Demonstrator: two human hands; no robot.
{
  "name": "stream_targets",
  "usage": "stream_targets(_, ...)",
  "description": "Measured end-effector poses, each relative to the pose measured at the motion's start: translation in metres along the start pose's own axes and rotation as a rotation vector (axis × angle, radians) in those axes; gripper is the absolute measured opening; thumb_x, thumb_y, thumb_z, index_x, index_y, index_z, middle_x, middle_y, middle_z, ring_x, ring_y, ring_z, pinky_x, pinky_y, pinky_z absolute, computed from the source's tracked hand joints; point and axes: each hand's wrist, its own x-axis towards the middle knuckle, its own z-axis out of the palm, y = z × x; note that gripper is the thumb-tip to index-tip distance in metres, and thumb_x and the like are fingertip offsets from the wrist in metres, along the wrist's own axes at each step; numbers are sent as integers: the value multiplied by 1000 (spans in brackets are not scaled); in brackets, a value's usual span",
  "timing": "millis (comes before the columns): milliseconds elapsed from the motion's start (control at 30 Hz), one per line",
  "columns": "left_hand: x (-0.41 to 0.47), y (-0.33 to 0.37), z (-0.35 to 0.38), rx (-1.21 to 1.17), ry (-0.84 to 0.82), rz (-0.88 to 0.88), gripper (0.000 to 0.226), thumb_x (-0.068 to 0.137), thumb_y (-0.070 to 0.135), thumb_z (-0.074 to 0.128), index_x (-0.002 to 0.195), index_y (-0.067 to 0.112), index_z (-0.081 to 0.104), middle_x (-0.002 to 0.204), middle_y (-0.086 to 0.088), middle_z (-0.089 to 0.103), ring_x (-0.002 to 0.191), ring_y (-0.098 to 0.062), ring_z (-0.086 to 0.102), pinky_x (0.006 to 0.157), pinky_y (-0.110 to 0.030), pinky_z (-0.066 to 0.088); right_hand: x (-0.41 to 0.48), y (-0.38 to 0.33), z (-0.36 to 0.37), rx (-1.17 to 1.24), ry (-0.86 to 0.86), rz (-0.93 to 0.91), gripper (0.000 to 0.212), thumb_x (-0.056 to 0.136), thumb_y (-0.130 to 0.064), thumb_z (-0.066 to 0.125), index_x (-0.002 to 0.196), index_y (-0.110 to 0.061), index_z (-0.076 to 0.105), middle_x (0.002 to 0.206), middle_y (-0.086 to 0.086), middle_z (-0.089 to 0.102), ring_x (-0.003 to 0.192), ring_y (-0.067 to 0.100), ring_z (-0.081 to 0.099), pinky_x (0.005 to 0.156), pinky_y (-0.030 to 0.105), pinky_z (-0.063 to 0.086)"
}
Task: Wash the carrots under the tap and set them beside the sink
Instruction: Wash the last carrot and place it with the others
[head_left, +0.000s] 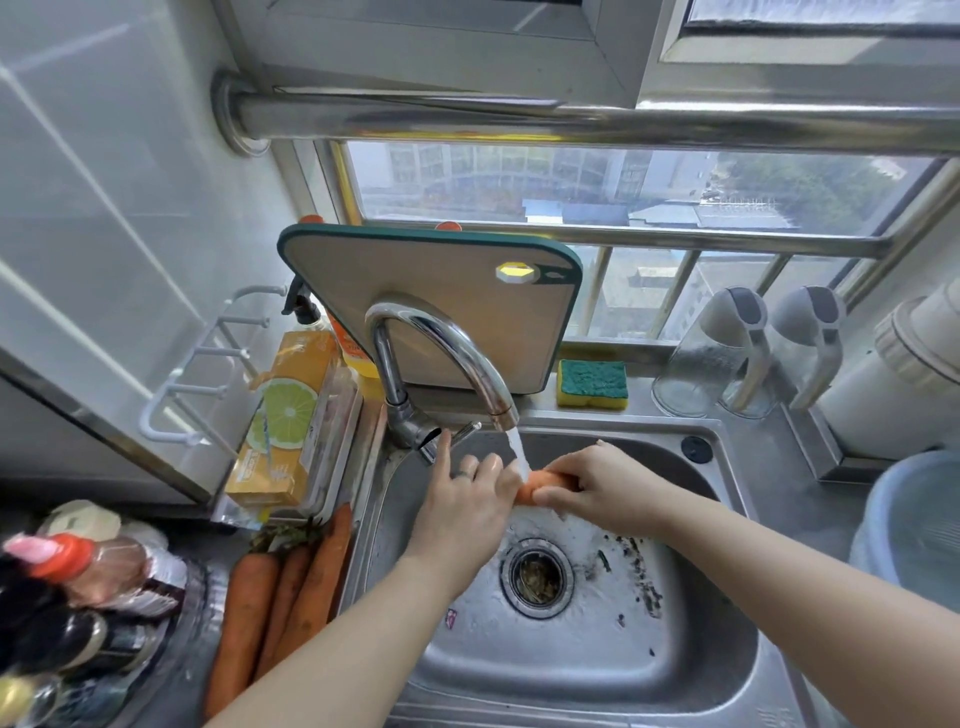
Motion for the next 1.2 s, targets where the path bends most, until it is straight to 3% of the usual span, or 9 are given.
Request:
stream_targets(67, -1, 3, -3, -30, -105, -12, 21, 86, 27, 33, 98, 12, 41, 70, -4, 60, 59, -24, 62, 100, -57, 40, 0, -1, 5, -226, 19, -36, 31, 89, -52, 52, 100, -26, 66, 83, -4, 64, 90, 14, 48, 112, 38, 21)
stream_targets(200, 2, 5, -10, -379, -572, -79, 44, 97, 48, 35, 121, 12, 40, 116, -11, 64, 111, -30, 56, 108, -42, 29, -2, 7, 13, -431, 195, -303, 20, 74, -40, 73, 90, -29, 70, 73, -11, 67, 90, 18, 58, 117, 49, 8)
stream_targets(400, 5, -11, -25, -1023, -801, -208, 29, 97, 47, 41, 97, 20, 49, 76, 5, 55, 70, -16, 56, 75, -36, 47, -12, 12, 17, -563, 473, -492, 12, 89, -20, 59, 96, -23, 68, 93, -11, 69, 91, 18, 60, 117, 51, 20)
stream_targets(500, 8, -6, -29, -875, -755, -246, 24, 95, 46, 45, 95, 22, 50, 84, 1, 59, 84, -23, 57, 71, -34, 41, -8, 6, 28, -663, 456, -433, 23, 88, -8, 47, 93, -19, 66, 81, -5, 64, 77, 18, 61, 116, 52, 19)
stream_targets(633, 8, 6, -27, -301, -550, -187, 26, 98, 34, 42, 114, 14, 43, 117, -7, 62, 114, -26, 56, 109, -42, 23, 1, -6, 36, -718, 307, -283, 31, 80, -2, 32, 80, -16, 60, 62, -3, 54, 55, 17, 57, 111, 54, 32)
stream_targets(767, -1, 13, -26, -77, -376, -67, 30, 91, 7, 42, 120, 12, 46, 111, -7, 59, 104, -29, 60, 116, -52, 15, 6, -18, 27, -491, -115, -168, 15, 90, -21, 49, 103, -17, 57, 97, 0, 65, 90, 20, 64, 116, 42, 21)
stream_targets(900, -1, 12, -19, -14, -157, 31, 28, 68, 25, 75, 92, 18, 61, 77, -1, 62, 70, -23, 65, 101, -55, 39, 7, -19, 9, 55, -367, 142, 31, 85, -41, 64, 88, -10, 63, 81, 6, 67, 69, 17, 60, 66, 30, 50)
stream_targets(1033, 12, 14, -19, -143, -356, -47, 25, 96, 29, 44, 119, 20, 48, 115, -5, 58, 110, -27, 56, 113, -48, 19, 4, -13, 3, -177, -259, 137, 24, 85, -42, 62, 91, -19, 62, 85, -1, 68, 79, 18, 63, 82, 30, 47)
stream_targets(1200, 24, 5, -10, -653, -661, -99, 34, 90, 50, 47, 108, 22, 54, 108, -4, 63, 100, -27, 59, 89, -39, 46, -6, 2, 14, -659, 138, -94, 16, 70, -20, 71, 74, -21, 56, 59, -3, 61, 56, 18, 62, 108, 45, 39)
